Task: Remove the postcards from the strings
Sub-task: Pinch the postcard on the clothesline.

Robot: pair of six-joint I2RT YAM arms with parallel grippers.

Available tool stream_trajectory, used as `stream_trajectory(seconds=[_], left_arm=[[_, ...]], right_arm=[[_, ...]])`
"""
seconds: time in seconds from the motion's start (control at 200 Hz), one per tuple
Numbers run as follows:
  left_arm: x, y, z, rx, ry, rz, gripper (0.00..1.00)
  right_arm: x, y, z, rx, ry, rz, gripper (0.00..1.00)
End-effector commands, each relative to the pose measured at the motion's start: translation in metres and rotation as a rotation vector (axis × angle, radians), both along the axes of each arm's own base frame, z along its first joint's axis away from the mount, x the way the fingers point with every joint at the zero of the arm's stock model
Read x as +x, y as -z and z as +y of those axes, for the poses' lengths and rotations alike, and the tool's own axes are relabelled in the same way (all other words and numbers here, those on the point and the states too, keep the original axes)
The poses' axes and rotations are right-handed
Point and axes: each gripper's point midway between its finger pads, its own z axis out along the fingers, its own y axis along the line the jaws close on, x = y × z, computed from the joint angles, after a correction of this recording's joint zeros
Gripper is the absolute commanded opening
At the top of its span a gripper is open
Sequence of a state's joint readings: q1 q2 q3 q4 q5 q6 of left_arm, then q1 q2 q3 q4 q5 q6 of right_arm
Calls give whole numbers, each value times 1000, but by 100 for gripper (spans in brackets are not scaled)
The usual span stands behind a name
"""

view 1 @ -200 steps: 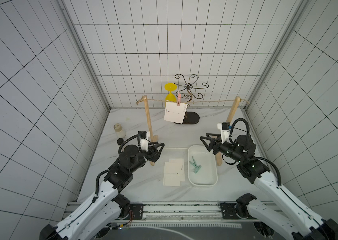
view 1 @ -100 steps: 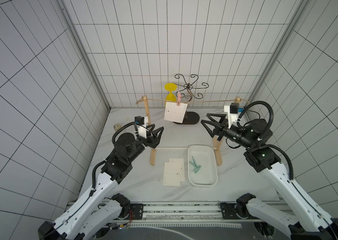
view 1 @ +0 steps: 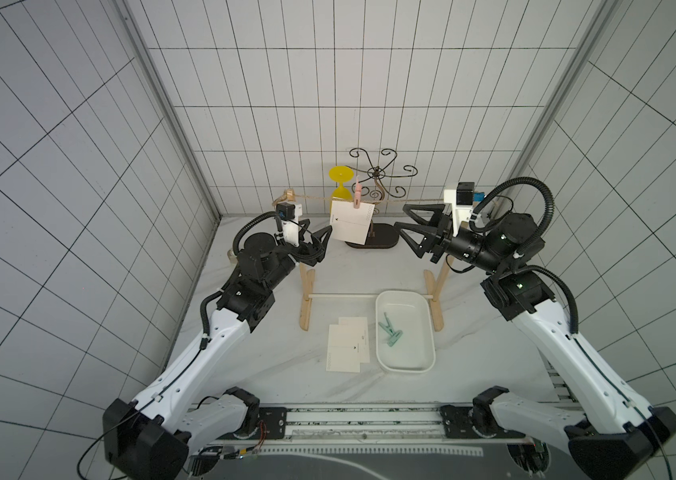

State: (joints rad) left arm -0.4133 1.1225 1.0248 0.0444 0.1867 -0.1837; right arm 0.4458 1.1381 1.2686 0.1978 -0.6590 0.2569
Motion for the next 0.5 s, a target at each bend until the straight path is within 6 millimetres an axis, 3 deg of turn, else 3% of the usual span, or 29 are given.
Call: stream_trajectory(seconds=[0.0,0.495], left_arm=[[1,-26,-9,-31,72,-67,70],[4,-17,-31,-20,197,-71,70]], right_arm=[[-18,-47,1,40,-48,-137,67],[-9,-57,14,44,-111,-148,68]])
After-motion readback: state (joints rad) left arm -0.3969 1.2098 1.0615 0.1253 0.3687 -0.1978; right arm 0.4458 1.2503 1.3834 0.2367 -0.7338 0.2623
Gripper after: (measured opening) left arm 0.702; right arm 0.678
